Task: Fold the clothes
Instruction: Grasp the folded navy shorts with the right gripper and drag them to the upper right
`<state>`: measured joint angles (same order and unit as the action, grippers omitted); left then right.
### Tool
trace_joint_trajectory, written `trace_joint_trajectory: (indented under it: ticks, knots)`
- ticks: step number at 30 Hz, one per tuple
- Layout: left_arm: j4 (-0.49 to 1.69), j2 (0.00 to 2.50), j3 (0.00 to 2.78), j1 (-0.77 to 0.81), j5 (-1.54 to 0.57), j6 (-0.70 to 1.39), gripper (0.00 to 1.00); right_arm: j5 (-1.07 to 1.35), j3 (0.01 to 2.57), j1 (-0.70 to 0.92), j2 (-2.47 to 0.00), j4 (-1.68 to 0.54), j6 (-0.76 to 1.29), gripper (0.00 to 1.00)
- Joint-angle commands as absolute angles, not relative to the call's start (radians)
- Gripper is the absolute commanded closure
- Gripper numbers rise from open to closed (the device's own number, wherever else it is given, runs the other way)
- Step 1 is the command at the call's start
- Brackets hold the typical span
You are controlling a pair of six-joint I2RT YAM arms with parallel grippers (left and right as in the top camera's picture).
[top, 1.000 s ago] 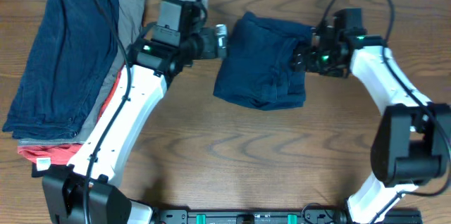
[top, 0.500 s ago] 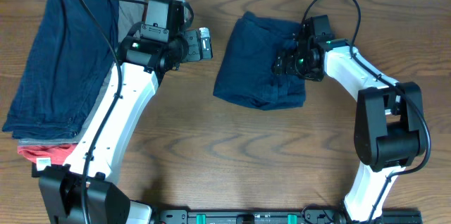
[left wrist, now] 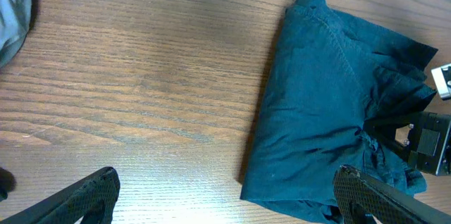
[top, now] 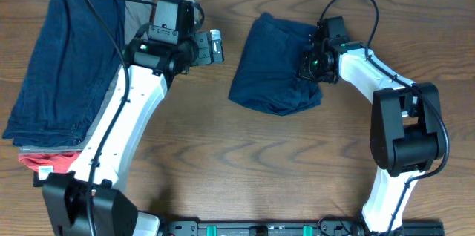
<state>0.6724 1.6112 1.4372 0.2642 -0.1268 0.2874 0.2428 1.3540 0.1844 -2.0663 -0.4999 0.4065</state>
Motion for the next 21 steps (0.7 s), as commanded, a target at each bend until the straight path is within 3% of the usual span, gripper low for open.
trace_joint_trajectory:
  ticks: [1, 10, 21]
  knots:
    - [0.673, 1.641, 1.431, 0.262, -0.115, 0.277, 0.02, 0.226, 1.346, 0.195, -2.101, -0.488, 0.423, 0.99]
    - [0.673, 1.67, 1.43, 0.262, -0.114, 0.277, 0.02, 0.222, 1.346, 0.115, -2.1, -0.322, 0.656, 0.99]
    - [0.665, 1.673, 1.43, 0.262, -0.11, 0.278, 0.02, -0.266, 1.346, -0.014, -2.1, -0.28, 1.008, 0.99]
